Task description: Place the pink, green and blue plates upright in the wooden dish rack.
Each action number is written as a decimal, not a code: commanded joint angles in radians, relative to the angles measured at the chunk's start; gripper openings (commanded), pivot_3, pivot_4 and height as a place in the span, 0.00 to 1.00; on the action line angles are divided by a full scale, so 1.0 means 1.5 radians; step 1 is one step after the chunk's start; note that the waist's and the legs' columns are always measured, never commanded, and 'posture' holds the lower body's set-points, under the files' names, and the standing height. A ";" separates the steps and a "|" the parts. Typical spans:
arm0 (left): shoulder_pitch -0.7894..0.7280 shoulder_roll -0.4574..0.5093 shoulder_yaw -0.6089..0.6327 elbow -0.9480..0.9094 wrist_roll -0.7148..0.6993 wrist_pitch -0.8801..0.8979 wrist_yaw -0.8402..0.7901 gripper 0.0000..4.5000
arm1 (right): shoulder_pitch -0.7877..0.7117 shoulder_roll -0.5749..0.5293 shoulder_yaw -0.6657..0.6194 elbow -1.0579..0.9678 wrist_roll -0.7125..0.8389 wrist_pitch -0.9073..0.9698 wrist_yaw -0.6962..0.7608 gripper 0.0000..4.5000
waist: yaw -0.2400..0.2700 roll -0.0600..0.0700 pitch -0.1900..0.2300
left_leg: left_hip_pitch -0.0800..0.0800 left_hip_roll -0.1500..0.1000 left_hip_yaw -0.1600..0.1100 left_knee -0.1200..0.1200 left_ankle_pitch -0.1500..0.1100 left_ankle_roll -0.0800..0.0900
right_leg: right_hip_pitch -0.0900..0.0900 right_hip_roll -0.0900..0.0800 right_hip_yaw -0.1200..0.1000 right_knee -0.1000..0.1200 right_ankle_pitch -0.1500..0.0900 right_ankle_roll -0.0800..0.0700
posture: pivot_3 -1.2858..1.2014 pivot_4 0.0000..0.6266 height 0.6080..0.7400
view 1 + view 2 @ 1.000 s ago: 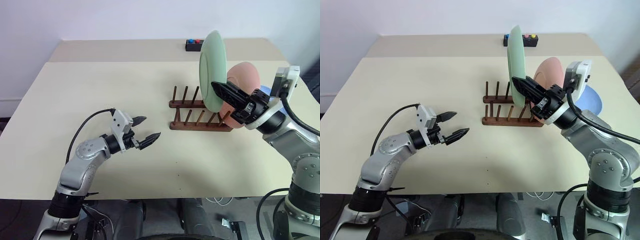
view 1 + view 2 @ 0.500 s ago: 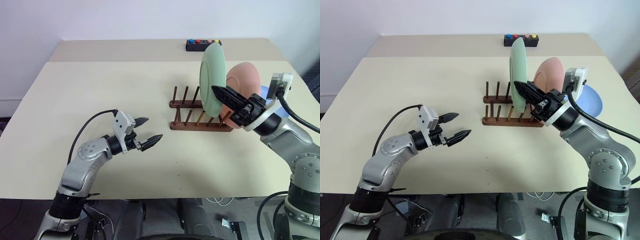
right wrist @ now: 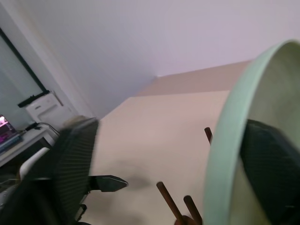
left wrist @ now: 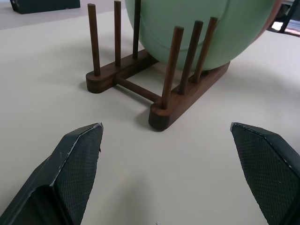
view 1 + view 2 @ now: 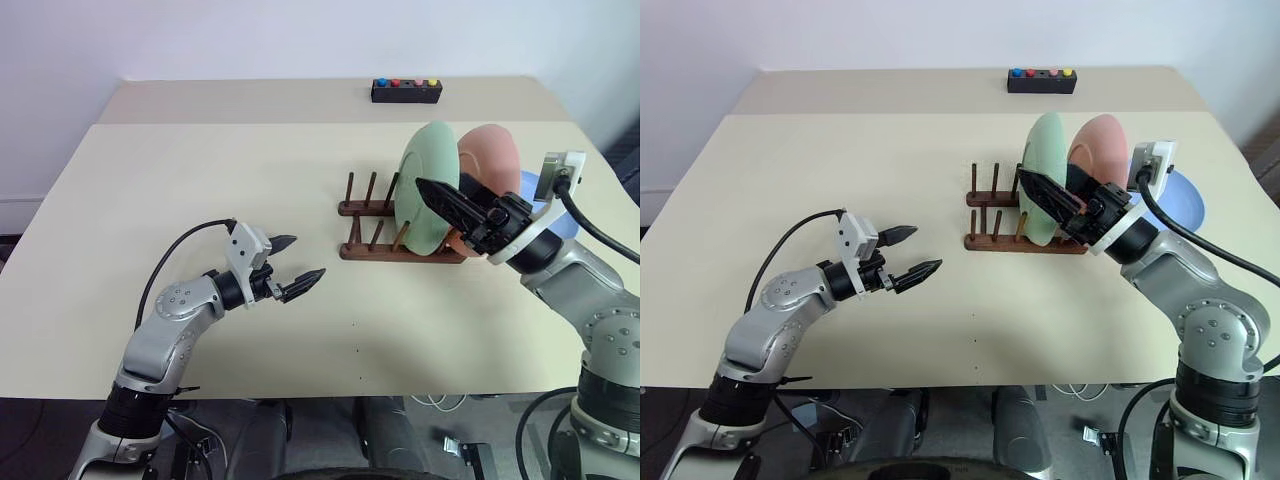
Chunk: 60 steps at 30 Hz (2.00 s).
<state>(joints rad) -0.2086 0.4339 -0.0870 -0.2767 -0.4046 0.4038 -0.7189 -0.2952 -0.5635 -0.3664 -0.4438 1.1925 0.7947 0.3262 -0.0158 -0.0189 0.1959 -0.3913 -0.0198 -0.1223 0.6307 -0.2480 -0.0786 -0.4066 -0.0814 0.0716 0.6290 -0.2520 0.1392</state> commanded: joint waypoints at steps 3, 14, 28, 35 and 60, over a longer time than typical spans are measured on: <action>-0.001 -0.002 0.003 -0.015 -0.002 -0.011 -0.006 1.00 | -0.007 -0.021 -0.009 -0.017 -0.022 -0.018 0.000 0.99 | 0.000 0.000 0.000 | 0.000 0.000 0.000 0.000 0.000 0.000 | 0.000 0.000 0.000 0.000 0.000 0.000 | 0.52 0.24 1.00; -0.004 -0.005 0.002 -0.008 0.000 -0.013 -0.011 1.00 | -0.009 -0.098 -0.014 -0.069 -0.060 -0.019 0.024 0.99 | 0.001 0.000 0.000 | 0.000 0.000 0.000 0.000 0.000 0.000 | 0.000 0.000 0.000 0.000 -0.001 -0.001 | 0.52 0.24 1.00; 0.001 0.002 -0.008 -0.009 -0.004 -0.029 -0.059 1.00 | 0.131 -0.273 -0.256 -0.022 -0.189 -0.117 0.279 0.99 | 0.003 0.000 0.000 | 0.000 0.000 0.001 0.000 -0.001 0.001 | 0.001 0.000 0.000 -0.003 -0.001 -0.001 | 0.52 0.24 1.00; -0.002 0.006 -0.014 -0.009 -0.011 -0.033 -0.085 1.00 | 0.306 -0.311 -0.303 0.028 -0.366 -0.194 0.402 0.99 | 0.003 0.000 0.000 | 0.000 0.000 0.001 0.001 -0.001 0.001 | 0.002 0.000 0.000 -0.003 -0.001 -0.001 | 0.52 0.24 1.00; 0.029 0.054 -0.013 -0.105 -0.066 -0.010 -0.137 1.00 | -0.014 -0.243 0.214 0.638 -0.895 -0.627 0.179 0.27 | -0.001 0.002 0.000 | 0.001 0.000 0.003 0.001 -0.001 0.001 | 0.002 0.000 0.002 -0.003 -0.001 -0.001 | 0.52 0.24 1.00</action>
<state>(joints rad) -0.1665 0.5110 -0.1229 -0.3979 -0.4864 0.3884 -0.9283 -0.3084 -0.9237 -0.0372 0.4889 -0.1391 -0.1368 0.6087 -0.0174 -0.0161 0.1960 -0.3897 -0.0195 -0.1175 0.6321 -0.2488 -0.0772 -0.4037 -0.0820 0.0747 0.6253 -0.2530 0.1379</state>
